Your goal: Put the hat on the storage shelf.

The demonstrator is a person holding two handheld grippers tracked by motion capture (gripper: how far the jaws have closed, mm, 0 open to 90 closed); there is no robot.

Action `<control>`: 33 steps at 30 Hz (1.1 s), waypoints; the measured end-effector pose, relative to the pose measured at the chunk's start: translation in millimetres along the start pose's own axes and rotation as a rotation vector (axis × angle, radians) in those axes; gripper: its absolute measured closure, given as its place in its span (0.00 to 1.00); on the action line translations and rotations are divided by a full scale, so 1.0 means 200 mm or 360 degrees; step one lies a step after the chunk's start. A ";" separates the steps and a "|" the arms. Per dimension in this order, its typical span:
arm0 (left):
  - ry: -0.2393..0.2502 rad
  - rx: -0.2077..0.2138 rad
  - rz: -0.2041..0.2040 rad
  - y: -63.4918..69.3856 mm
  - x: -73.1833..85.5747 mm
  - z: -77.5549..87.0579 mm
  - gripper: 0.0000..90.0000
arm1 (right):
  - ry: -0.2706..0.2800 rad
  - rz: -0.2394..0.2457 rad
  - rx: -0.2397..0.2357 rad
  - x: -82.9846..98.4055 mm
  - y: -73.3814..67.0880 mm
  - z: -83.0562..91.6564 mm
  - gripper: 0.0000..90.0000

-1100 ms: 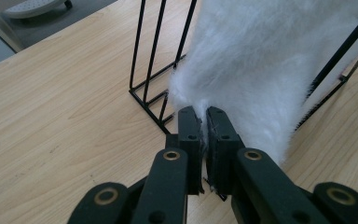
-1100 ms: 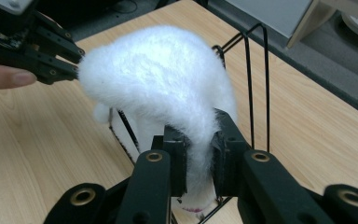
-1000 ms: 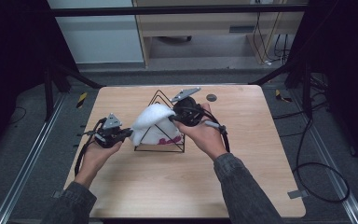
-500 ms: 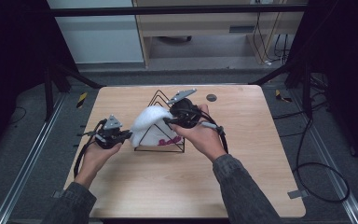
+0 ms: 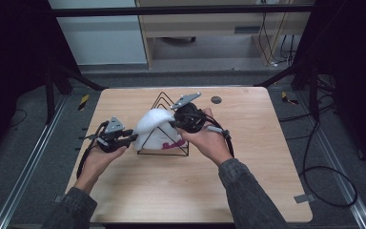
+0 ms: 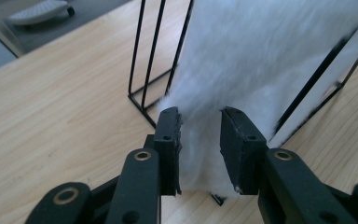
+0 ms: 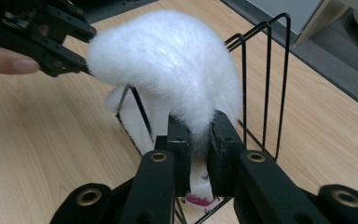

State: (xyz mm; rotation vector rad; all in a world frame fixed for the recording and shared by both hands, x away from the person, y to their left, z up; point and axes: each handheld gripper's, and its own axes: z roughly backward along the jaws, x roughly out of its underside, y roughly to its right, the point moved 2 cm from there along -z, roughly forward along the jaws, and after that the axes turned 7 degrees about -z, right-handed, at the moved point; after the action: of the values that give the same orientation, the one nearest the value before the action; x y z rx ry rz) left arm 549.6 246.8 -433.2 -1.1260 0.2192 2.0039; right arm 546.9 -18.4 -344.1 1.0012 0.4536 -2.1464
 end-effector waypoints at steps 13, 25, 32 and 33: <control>0.0051 0.0025 -0.0078 0.01 -0.14 0.04 0.81 | -0.0005 0.0007 0.0018 -0.03 0.02 0.02 0.93; 0.0112 0.0020 -0.0009 0.01 -0.21 0.09 0.93 | 0.0011 0.0015 0.0056 -0.05 0.05 0.06 0.93; 0.0189 0.0018 0.0039 -0.01 -0.25 0.12 0.93 | 0.0065 -0.0001 0.0080 -0.06 0.07 0.14 0.94; 0.0191 0.0012 0.0039 -0.01 -0.26 0.13 0.93 | 0.0071 0.0000 0.0083 -0.06 0.08 0.14 0.94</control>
State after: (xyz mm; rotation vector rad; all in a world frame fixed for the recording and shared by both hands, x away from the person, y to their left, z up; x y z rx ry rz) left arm 549.4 232.1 -377.5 -1.2456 0.3034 1.9568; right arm 548.9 -39.7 -316.3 1.0800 0.4213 -2.1493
